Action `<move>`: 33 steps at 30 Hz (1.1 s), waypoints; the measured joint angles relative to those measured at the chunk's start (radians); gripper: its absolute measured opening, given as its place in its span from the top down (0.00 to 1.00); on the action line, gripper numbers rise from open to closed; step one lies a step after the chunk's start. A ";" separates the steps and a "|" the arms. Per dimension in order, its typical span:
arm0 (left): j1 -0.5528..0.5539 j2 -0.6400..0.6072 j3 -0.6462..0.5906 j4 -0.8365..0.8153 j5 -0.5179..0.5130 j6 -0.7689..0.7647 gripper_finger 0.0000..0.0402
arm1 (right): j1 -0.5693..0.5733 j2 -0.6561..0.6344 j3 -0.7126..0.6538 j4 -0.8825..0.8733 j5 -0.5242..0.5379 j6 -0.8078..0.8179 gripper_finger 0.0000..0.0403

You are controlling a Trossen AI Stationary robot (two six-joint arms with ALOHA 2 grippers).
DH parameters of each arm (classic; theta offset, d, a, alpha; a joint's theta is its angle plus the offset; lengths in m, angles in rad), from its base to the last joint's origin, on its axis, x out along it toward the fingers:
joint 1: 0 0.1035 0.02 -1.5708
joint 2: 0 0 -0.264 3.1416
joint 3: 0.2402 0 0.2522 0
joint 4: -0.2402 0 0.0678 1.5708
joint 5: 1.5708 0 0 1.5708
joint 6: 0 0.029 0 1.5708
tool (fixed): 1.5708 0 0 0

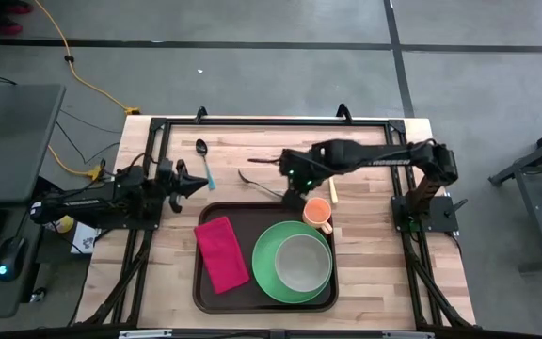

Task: Set up tray
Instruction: Put the red napkin on the black serving tray

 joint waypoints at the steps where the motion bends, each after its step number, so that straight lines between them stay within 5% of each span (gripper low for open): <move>1: 0.000 0.000 0.000 -0.002 -0.019 -0.014 0.92 | 0.007 0.000 -0.012 0.077 -0.028 -0.032 1.00; 10: 0.000 -0.001 0.000 0.000 -0.262 0.026 0.92 | 0.033 0.018 -0.196 0.894 -0.333 -0.156 1.00; 13: 0.000 -0.001 0.000 0.001 -0.362 0.017 0.92 | 0.028 0.062 -0.226 1.016 -0.381 -0.109 1.00; 20: 0.000 -0.001 0.000 0.001 -0.424 0.008 0.92 | 0.048 0.180 -0.089 0.991 -0.437 -0.224 1.00; 33: 0.000 0.000 0.000 0.001 -0.407 -0.007 0.92 | 0.095 0.597 0.530 0.383 -0.393 -0.568 1.00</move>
